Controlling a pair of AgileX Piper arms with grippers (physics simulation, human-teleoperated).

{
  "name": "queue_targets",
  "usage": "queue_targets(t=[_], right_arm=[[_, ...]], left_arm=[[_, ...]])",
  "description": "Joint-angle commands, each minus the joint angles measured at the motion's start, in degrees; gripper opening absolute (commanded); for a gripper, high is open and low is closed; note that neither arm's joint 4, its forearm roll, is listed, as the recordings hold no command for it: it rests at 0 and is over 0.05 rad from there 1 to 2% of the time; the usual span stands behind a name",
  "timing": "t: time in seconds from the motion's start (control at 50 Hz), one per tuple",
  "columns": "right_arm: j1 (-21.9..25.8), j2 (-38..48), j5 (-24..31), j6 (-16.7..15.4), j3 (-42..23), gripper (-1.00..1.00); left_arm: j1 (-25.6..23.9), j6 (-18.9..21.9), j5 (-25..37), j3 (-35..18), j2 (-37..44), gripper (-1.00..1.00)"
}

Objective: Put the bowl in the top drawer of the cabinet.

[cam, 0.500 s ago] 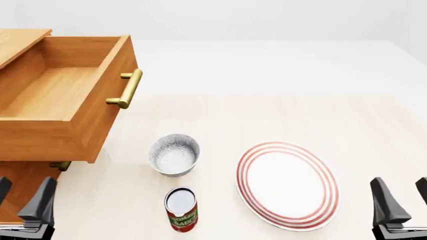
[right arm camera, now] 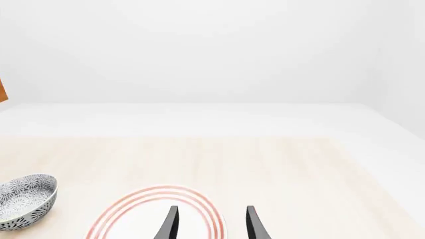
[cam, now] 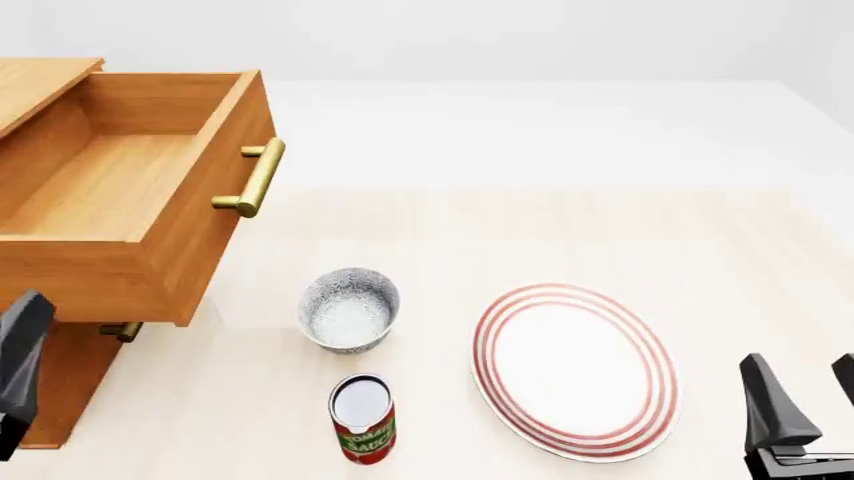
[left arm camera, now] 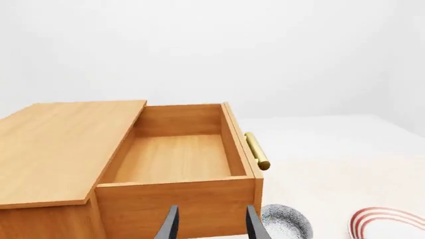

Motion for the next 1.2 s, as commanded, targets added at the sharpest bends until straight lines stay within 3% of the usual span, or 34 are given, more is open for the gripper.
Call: queue_targets(t=[0.02,0.1,0.3,0.38,0.58,0.68,0.74,0.92,0.98,1.06,1.2], right_arm=[[0.0,0.0,0.0,0.0,0.0,1.00],[0.0,0.0,0.0,0.0,0.0,1.00],[0.0,-0.1,0.1,0.0,0.0,1.00],[0.0,-0.1,0.1,0.0,0.0,1.00],[0.0,0.0,0.0,0.0,0.0,1.00],[0.0,0.0,0.0,0.0,0.0,1.00],[0.0,0.0,0.0,0.0,0.0,1.00],[0.0,0.0,0.0,0.0,0.0,1.00],[0.0,0.0,0.0,0.0,0.0,1.00],[0.0,0.0,0.0,0.0,0.0,1.00],[0.0,0.0,0.0,0.0,0.0,1.00]], left_arm=[[-3.5,2.4,4.6,-12.9,5.8,1.00],[-5.1,1.5,5.4,-17.1,10.3,1.00],[-10.1,7.5,10.0,-28.9,23.4,1.00],[-12.1,7.0,12.0,-33.9,27.4,1.00],[-16.6,7.6,18.7,-53.0,40.2,1.00],[-18.2,11.7,20.2,-57.9,44.4,1.00],[-18.6,10.3,23.3,-63.3,49.1,1.00],[-21.3,13.1,30.4,-78.0,60.8,1.00],[-22.2,13.6,31.8,-80.7,62.6,1.00],[-23.8,10.6,35.4,-83.9,66.5,1.00],[-26.2,10.8,38.8,-88.3,72.0,1.00]])
